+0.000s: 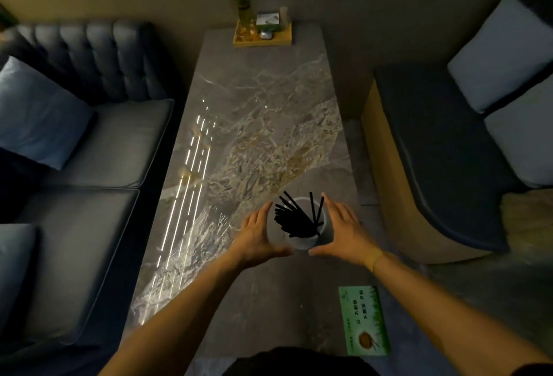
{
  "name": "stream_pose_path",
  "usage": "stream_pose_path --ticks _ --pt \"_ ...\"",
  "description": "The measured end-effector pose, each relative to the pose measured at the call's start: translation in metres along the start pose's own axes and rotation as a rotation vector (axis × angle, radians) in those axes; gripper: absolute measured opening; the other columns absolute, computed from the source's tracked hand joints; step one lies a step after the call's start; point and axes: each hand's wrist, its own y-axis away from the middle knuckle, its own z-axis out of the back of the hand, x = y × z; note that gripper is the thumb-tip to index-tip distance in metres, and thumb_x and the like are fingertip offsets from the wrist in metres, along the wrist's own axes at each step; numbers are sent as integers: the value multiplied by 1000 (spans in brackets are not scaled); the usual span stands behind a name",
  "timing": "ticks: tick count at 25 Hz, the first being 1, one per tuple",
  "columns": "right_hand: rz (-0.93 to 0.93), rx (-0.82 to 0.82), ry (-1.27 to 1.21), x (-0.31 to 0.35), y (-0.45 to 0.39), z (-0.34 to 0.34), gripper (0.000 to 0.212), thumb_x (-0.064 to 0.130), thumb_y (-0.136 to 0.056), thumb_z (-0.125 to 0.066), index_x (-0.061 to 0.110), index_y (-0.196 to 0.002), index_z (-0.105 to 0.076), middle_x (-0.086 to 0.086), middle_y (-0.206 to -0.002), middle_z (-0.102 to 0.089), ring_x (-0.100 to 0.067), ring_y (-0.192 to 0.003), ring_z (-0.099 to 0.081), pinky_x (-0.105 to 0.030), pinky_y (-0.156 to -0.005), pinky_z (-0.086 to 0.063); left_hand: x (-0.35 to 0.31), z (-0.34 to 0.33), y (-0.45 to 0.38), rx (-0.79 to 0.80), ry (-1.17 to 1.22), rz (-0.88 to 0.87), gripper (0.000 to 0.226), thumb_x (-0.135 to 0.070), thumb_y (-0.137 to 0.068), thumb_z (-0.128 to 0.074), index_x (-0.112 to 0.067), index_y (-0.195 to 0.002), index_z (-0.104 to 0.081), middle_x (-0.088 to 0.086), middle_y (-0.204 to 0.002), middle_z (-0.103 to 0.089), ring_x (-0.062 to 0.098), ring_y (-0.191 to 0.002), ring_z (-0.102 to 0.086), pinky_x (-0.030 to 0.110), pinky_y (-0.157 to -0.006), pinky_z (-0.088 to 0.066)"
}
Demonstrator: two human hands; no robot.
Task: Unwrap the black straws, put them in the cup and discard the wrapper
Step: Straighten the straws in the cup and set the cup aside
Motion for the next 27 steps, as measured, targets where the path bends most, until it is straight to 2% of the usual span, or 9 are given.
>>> stream_pose_path --ticks 3,8,11,14,17,19,22,27 --pt "35 3 26 4 -15 -1 124 59 -63 -78 36 -151 6 -1 -161 -8 -30 -148 -5 -60 -117 -20 -9 -3 -10 15 114 -9 132 -72 -50 -75 -25 -154 -9 4 -159 -23 25 -144 -22 42 -117 -23" --pt "113 81 130 18 -37 3 110 61 -62 -74 44 -148 -8 3 -162 -2 -28 -149 7 -60 -116 -18 -17 -1 -24 -5 298 -5 122 -50 -55 -88 -26 -152 -19 2 -154 -29 23 -141 -28 43 -116 -31" --pt "189 101 169 28 -47 5 105 61 -62 -74 37 -148 -18 5 -163 0 -26 -149 12 -57 -117 -14 -21 -2 -27 8 357 -5 117 -62 -53 -81 -30 -150 -22 1 -151 -31 20 -140 -29 38 -115 -31" --pt "205 102 219 33 -56 4 94 46 -73 -73 26 -149 -22 3 -163 -3 -24 -149 11 -53 -120 -13 -27 -7 -28 27 423 -2 118 -67 -53 -78 -33 -150 -19 -1 -154 -27 19 -142 -27 41 -116 -30" --pt "250 45 230 39 -59 -4 77 41 -80 -67 16 -144 -33 -3 -160 -21 -20 -150 2 -46 -121 -11 -34 -12 -29 24 487 -18 119 -70 -54 -78 -35 -150 -17 -3 -156 -27 16 -143 -28 43 -117 -32" --pt "272 -39 147 42 -57 -11 63 38 -82 -64 12 -137 -43 -7 -154 -35 -19 -150 -7 -45 -121 -10 -39 -13 -30 32 532 8 118 -73 -55 -76 -34 -150 -18 -3 -156 -28 16 -143 -30 46 -116 -34" --pt "288 -154 27 43 -53 -16 46 30 -80 -66 13 -122 -58 -7 -141 -52 -21 -146 -23 -48 -119 -18 -42 -12 -29 1 562 33 117 -77 -54 -73 -29 -149 -24 -1 -152 -35 17 -139 -36 47 -113 -38" --pt "288 -304 -27 46 -50 -20 43 28 -74 -73 12 -113 -66 -11 -126 -65 -28 -134 -46 -48 -110 -34 -40 -8 -26 -60 498 -11 103 -73 -62 -71 -34 -147 -27 -5 -148 -41 15 -136 -39 46 -112 -39"
